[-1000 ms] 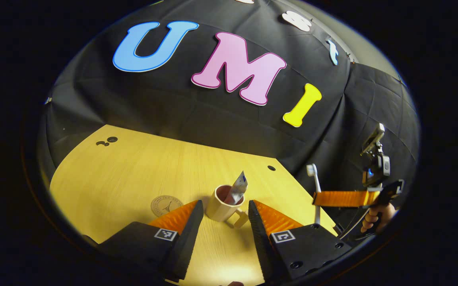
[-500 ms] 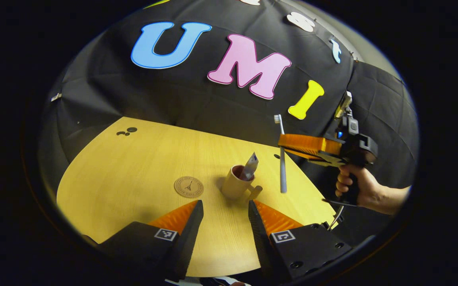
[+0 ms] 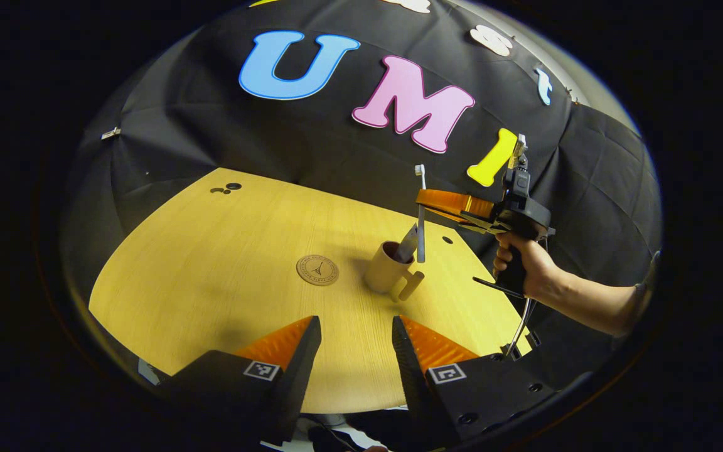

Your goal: Put the toothbrush and toothpaste on the desktop into the cup, then pick up the cup and place it on the coaster on the desktop.

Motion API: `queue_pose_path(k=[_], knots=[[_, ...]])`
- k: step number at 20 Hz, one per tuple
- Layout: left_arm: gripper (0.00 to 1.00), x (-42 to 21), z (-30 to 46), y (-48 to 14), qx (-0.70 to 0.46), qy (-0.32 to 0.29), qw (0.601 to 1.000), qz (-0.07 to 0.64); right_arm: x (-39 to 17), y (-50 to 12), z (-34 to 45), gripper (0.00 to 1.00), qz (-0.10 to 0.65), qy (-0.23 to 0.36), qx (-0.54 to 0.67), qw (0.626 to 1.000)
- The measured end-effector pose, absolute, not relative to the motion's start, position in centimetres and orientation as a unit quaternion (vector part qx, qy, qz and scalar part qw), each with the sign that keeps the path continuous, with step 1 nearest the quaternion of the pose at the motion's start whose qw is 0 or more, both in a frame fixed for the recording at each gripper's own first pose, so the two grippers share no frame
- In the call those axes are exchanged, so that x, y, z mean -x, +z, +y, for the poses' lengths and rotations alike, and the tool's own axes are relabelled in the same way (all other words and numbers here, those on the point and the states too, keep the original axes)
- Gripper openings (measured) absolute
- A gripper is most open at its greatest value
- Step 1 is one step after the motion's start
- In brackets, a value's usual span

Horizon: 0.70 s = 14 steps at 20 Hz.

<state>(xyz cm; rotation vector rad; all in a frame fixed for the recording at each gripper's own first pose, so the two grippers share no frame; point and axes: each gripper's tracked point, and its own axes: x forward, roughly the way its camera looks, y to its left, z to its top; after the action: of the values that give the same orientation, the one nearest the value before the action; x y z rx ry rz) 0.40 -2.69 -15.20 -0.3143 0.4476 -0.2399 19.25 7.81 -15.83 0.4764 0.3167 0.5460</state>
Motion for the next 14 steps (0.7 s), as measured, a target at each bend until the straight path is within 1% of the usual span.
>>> queue_pose_path(k=[8,14], knots=[[0.71,0.3,-0.6,-17.2,0.188,-0.086,0.950,0.232,-23.7,-18.5,8.1,0.05,0.141,0.252,-0.189,0.939],[0.71,1.0,0.3,-17.3,0.201,-0.073,0.949,0.232,-24.0,-20.7,9.0,0.05,0.127,0.257,-0.112,0.951]])
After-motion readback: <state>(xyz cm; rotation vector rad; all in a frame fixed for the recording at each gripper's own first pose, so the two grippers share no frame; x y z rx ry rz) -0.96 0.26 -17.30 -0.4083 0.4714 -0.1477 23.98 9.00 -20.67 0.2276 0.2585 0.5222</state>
